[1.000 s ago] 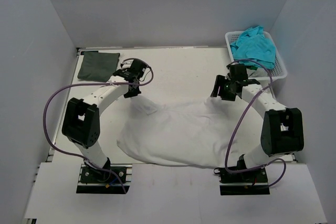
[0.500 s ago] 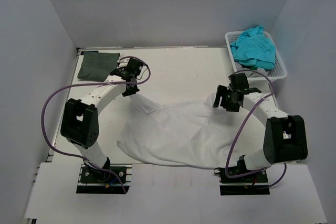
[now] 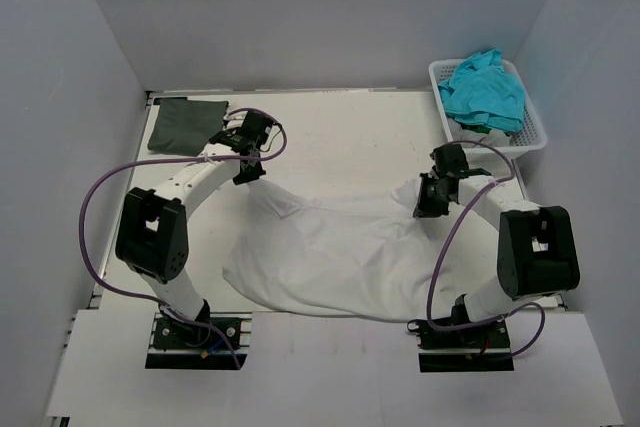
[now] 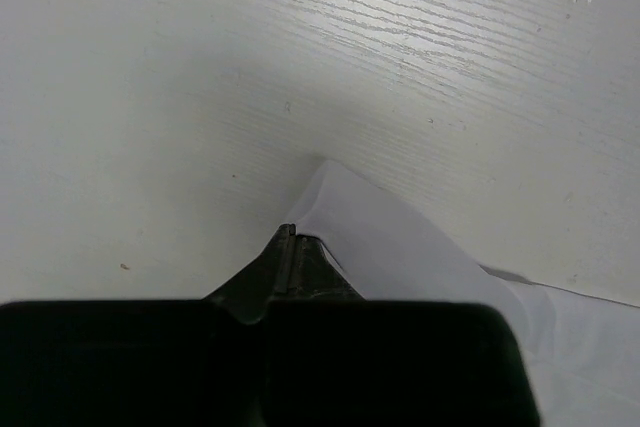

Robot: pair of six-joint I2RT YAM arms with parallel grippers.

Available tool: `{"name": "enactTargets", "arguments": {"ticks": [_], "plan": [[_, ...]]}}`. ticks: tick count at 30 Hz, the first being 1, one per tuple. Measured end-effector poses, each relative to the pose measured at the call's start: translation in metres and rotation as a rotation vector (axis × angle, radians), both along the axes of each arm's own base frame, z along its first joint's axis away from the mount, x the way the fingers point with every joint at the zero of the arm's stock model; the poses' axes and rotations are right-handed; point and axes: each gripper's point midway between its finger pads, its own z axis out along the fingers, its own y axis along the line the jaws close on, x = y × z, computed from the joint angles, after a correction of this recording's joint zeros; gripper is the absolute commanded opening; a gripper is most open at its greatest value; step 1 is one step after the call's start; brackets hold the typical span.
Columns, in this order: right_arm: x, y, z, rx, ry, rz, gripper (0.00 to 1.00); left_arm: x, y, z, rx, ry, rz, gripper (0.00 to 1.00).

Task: Fold and stack the t-shirts
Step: Flatten out the tshirt

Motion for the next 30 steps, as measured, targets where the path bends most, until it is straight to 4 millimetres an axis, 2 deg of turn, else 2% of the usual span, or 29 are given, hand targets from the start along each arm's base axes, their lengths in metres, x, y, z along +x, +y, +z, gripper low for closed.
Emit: {"name": "enactTargets", "arguments": {"ticks": [3, 6, 9, 11, 14, 19, 21, 25, 27, 30], "plan": [[0.0, 0.002, 0.002, 0.01, -0.002, -0.004, 0.0, -0.001, 0.0, 0.001, 0.0, 0.001, 0.0, 0.0], [0.001, 0.001, 0.012, 0.011, -0.029, -0.007, 0.0, -0.003, 0.001, 0.003, 0.001, 0.004, 0.0, 0.0], [0.006, -0.001, 0.036, 0.004, -0.086, -0.013, 0.0, -0.005, 0.002, 0.016, -0.007, -0.019, 0.001, 0.0], [0.017, -0.002, 0.061, 0.004, -0.147, -0.02, 0.0, -0.004, 0.002, 0.034, -0.022, -0.059, 0.001, 0.0], [0.032, -0.004, 0.101, 0.0, -0.247, -0.033, 0.0, -0.001, 0.002, 0.081, -0.064, -0.178, -0.003, 0.0], [0.039, -0.009, 0.181, 0.0, -0.452, -0.054, 0.0, -0.011, 0.007, 0.195, -0.175, -0.493, -0.026, 0.0], [0.036, -0.012, 0.216, 0.002, -0.534, -0.057, 0.0, -0.026, 0.013, 0.246, -0.227, -0.633, -0.038, 0.0], [0.024, -0.017, 0.306, 0.014, -0.748, -0.053, 0.0, -0.065, 0.027, 0.336, -0.312, -0.883, -0.066, 0.0], [0.011, -0.02, 0.347, 0.023, -0.858, -0.048, 0.0, -0.085, 0.033, 0.371, -0.344, -0.984, -0.087, 0.0], [-0.015, -0.024, 0.403, 0.031, -1.014, -0.036, 0.0, -0.113, 0.038, 0.414, -0.39, -1.108, -0.137, 0.0]]}}
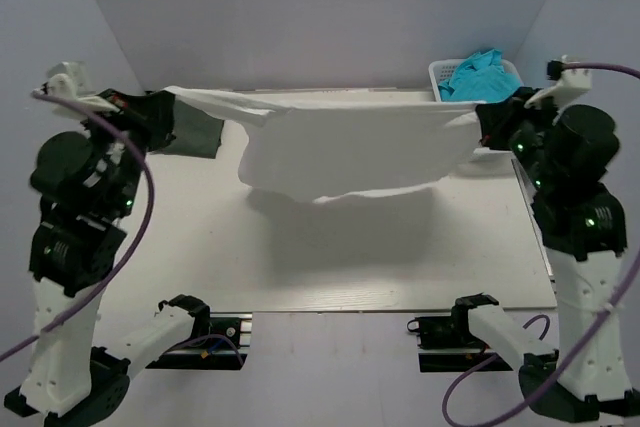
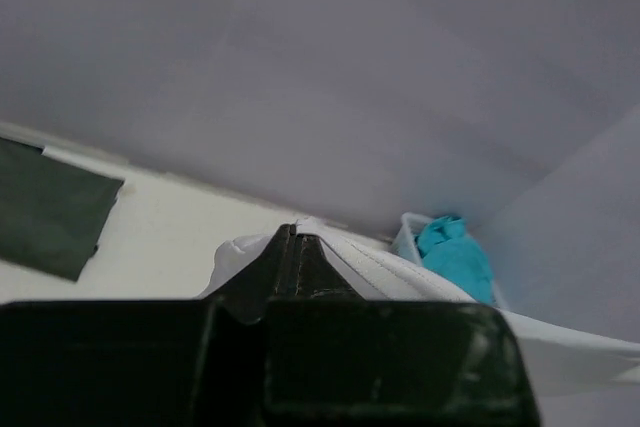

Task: Fold and stack the t-shirts
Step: Flatten out the tshirt

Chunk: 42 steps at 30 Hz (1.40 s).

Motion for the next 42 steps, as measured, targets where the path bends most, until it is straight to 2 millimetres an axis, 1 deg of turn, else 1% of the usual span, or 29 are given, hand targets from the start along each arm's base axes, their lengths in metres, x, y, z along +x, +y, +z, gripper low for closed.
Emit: {"name": "enactTargets", "arguments": {"ticks": [1, 4, 7, 10, 11, 14, 17, 19, 20, 21, 23, 25, 26, 27, 28, 29, 30, 32, 33, 34, 35, 36, 37, 38, 39, 40, 41, 42], "plan": [[-0.011, -0.001, 0.019, -0.001, -0.054, 0.007, 0.0, -0.011, 0.002, 0.013, -0.011, -0.041, -0.012, 0.0], [-0.037, -0.005, 0.06, 0.001, -0.18, 0.017, 0.0, -0.039, 0.007, 0.049, -0.027, -0.15, -0.05, 0.0], [-0.065, -0.009, 0.094, 0.006, -0.295, 0.023, 0.0, -0.063, 0.012, 0.081, -0.041, -0.246, -0.078, 0.0], [-0.09, -0.008, 0.121, 0.011, -0.389, 0.049, 0.0, -0.09, 0.014, 0.113, -0.044, -0.342, -0.121, 0.0], [-0.1, -0.006, 0.132, 0.012, -0.424, 0.068, 0.0, -0.102, 0.015, 0.126, -0.045, -0.382, -0.137, 0.0], [-0.118, -0.004, 0.15, 0.009, -0.489, 0.1, 0.0, -0.13, 0.021, 0.151, -0.046, -0.472, -0.162, 0.0], [-0.133, -0.003, 0.159, 0.009, -0.535, 0.117, 0.0, -0.151, 0.026, 0.166, -0.045, -0.537, -0.173, 0.0], [-0.137, -0.003, 0.16, 0.011, -0.551, 0.12, 0.0, -0.154, 0.027, 0.169, -0.041, -0.55, -0.172, 0.0], [-0.136, -0.003, 0.159, 0.012, -0.554, 0.119, 0.0, -0.152, 0.027, 0.168, -0.037, -0.547, -0.168, 0.0], [-0.134, -0.003, 0.157, 0.011, -0.548, 0.119, 0.0, -0.145, 0.026, 0.165, -0.032, -0.534, -0.16, 0.0], [-0.121, -0.001, 0.149, 0.011, -0.529, 0.115, 0.0, -0.124, 0.024, 0.154, -0.023, -0.49, -0.13, 0.0], [-0.098, 0.001, 0.131, 0.014, -0.48, 0.109, 0.0, -0.089, 0.018, 0.136, -0.009, -0.414, -0.088, 0.0], [-0.08, 0.004, 0.118, 0.017, -0.448, 0.104, 0.0, -0.063, 0.014, 0.12, 0.003, -0.355, -0.058, 0.0], [-0.06, 0.006, 0.101, 0.022, -0.408, 0.1, 0.0, -0.037, 0.01, 0.103, 0.016, -0.296, -0.023, 0.0], [-0.037, 0.01, 0.078, 0.025, -0.352, 0.098, 0.0, -0.011, 0.007, 0.081, 0.035, -0.224, 0.014, 0.0], [-0.012, 0.014, 0.049, 0.026, -0.278, 0.096, 0.0, 0.019, 0.003, 0.053, 0.061, -0.139, 0.056, 0.0], [0.011, 0.018, 0.021, 0.025, -0.21, 0.095, 0.0, 0.048, -0.001, 0.02, 0.091, -0.049, 0.098, 0.0], [0.056, 0.026, -0.054, 0.024, -0.025, 0.091, 0.0, 0.096, -0.006, -0.052, 0.164, 0.128, 0.172, 0.0], [0.075, 0.029, -0.098, 0.018, 0.077, 0.088, 0.0, 0.118, -0.008, -0.096, 0.209, 0.226, 0.205, 0.0], [0.087, 0.031, -0.137, 0.012, 0.168, 0.083, 0.01, 0.135, -0.01, -0.143, 0.26, 0.328, 0.226, 0.0], [0.096, 0.032, -0.179, 0.004, 0.26, 0.078, 0.45, 0.148, -0.01, -0.185, 0.306, 0.419, 0.24, 0.0], [0.098, 0.032, -0.213, -0.005, 0.337, 0.072, 0.66, 0.16, -0.009, -0.229, 0.352, 0.516, 0.255, 0.0], [0.099, 0.031, -0.251, -0.016, 0.428, 0.064, 0.83, 0.171, -0.007, -0.267, 0.39, 0.608, 0.27, 0.2], [0.102, 0.031, -0.277, -0.028, 0.49, 0.056, 0.9, 0.181, -0.006, -0.299, 0.42, 0.685, 0.28, 0.35], [0.105, 0.029, -0.297, -0.045, 0.542, 0.048, 0.9, 0.191, -0.006, -0.329, 0.441, 0.766, 0.282, 0.43], [0.111, 0.029, -0.312, -0.061, 0.585, 0.045, 0.9, 0.201, -0.006, -0.353, 0.453, 0.832, 0.281, 0.45], [0.119, 0.029, -0.322, -0.073, 0.617, 0.041, 0.9, 0.212, -0.007, -0.372, 0.458, 0.886, 0.278, 0.45], [0.126, 0.029, -0.326, -0.079, 0.629, 0.04, 0.9, 0.222, -0.009, -0.384, 0.458, 0.915, 0.275, 0.47]]}}
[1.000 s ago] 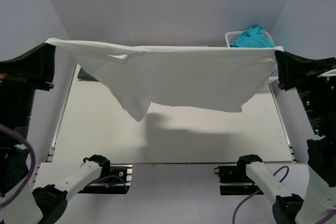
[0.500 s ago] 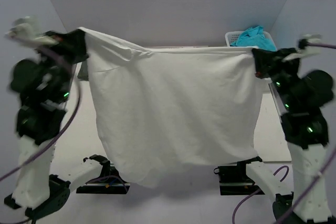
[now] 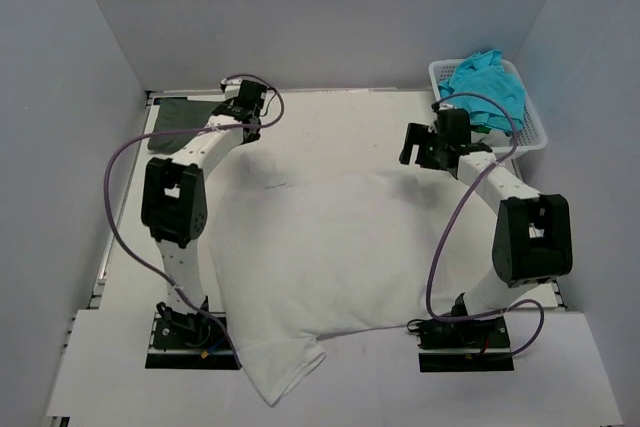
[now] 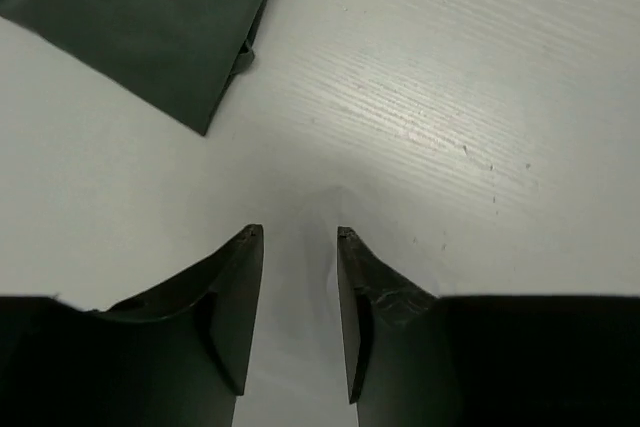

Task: Fold and stack the t-shirts
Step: Flatten out the tshirt

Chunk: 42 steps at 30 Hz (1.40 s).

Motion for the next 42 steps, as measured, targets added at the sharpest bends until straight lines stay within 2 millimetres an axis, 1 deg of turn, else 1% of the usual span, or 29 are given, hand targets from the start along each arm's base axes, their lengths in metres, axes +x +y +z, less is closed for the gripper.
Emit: {"name": "enactTargets", "arguments": {"ticks": [1, 2, 3, 4, 7, 9, 10, 12, 14, 15, 16, 18, 20, 21, 23, 25, 26, 27, 29, 31, 32, 33, 38, 42], "plan": [[0.006, 0.001, -0.001, 0.0, 0.001, 0.001, 0.9, 0.009, -0.002, -0.009, -0.005, 0.019, 0.001, 0.99], [0.009, 0.003, 0.002, 0.003, -0.008, 0.006, 0.9, 0.012, -0.001, -0.014, -0.007, 0.031, 0.001, 1.0], [0.011, 0.004, 0.008, 0.01, -0.024, 0.012, 0.9, 0.01, -0.002, -0.016, -0.016, 0.042, 0.002, 1.0], [0.011, 0.005, 0.015, 0.016, -0.042, 0.017, 0.9, 0.008, -0.002, -0.013, -0.023, 0.042, -0.003, 1.0], [0.008, 0.009, 0.045, 0.044, -0.113, 0.035, 0.9, 0.004, -0.009, 0.012, -0.07, -0.004, -0.028, 1.0], [0.004, 0.012, 0.061, 0.063, -0.153, 0.051, 0.9, -0.007, -0.011, 0.034, -0.094, -0.047, -0.046, 1.0], [0.0, 0.014, 0.066, 0.074, -0.164, 0.06, 0.9, -0.015, -0.011, 0.044, -0.103, -0.064, -0.053, 1.0], [-0.009, 0.018, 0.066, 0.092, -0.168, 0.081, 0.9, -0.029, -0.011, 0.058, -0.126, -0.085, -0.061, 1.0], [-0.023, 0.023, 0.053, 0.108, -0.131, 0.105, 0.9, -0.044, -0.012, 0.063, -0.158, -0.086, -0.067, 1.0], [-0.03, 0.026, 0.044, 0.116, -0.109, 0.117, 0.9, -0.054, -0.012, 0.058, -0.17, -0.071, -0.068, 1.0], [-0.039, 0.029, 0.033, 0.124, -0.079, 0.133, 0.9, -0.064, -0.012, 0.05, -0.181, -0.052, -0.065, 1.0], [-0.055, 0.038, 0.013, 0.141, -0.015, 0.171, 0.9, -0.088, -0.008, 0.025, -0.193, 0.015, -0.054, 1.0], [-0.069, 0.048, -0.003, 0.154, 0.039, 0.21, 0.9, -0.114, -0.005, -0.006, -0.207, 0.092, -0.047, 1.0], [-0.073, 0.054, -0.01, 0.159, 0.062, 0.228, 0.9, -0.129, -0.003, -0.024, -0.215, 0.137, -0.041, 1.0], [-0.078, 0.063, -0.022, 0.16, 0.102, 0.256, 0.9, -0.155, 0.0, -0.053, -0.224, 0.214, -0.03, 1.0], [-0.083, 0.071, -0.037, 0.16, 0.15, 0.273, 0.9, -0.17, 0.0, -0.069, -0.239, 0.263, -0.021, 1.0], [-0.085, 0.073, -0.046, 0.159, 0.179, 0.272, 0.9, -0.174, 0.0, -0.073, -0.244, 0.272, -0.015, 1.0], [-0.087, 0.074, -0.057, 0.158, 0.212, 0.265, 0.9, -0.173, 0.0, -0.074, -0.247, 0.27, -0.012, 1.0], [-0.088, 0.073, -0.075, 0.151, 0.269, 0.24, 0.9, -0.165, -0.001, -0.074, -0.253, 0.246, -0.005, 1.0], [-0.07, 0.073, -0.071, 0.157, 0.259, 0.192, 0.9, -0.152, -0.003, -0.077, -0.251, 0.236, 0.004, 1.0], [-0.061, 0.072, -0.072, 0.153, 0.26, 0.164, 0.9, -0.143, -0.004, -0.08, -0.25, 0.235, 0.008, 1.0], [-0.052, 0.07, -0.076, 0.143, 0.264, 0.132, 0.9, -0.136, -0.004, -0.085, -0.246, 0.244, 0.014, 1.0], [-0.021, 0.06, -0.078, 0.105, 0.292, -0.008, 0.9, -0.093, -0.009, -0.112, -0.209, 0.284, 0.005, 1.0], [0.011, 0.045, -0.079, 0.056, 0.292, -0.119, 0.9, -0.041, -0.019, -0.11, -0.195, 0.238, -0.04, 1.0]]}}
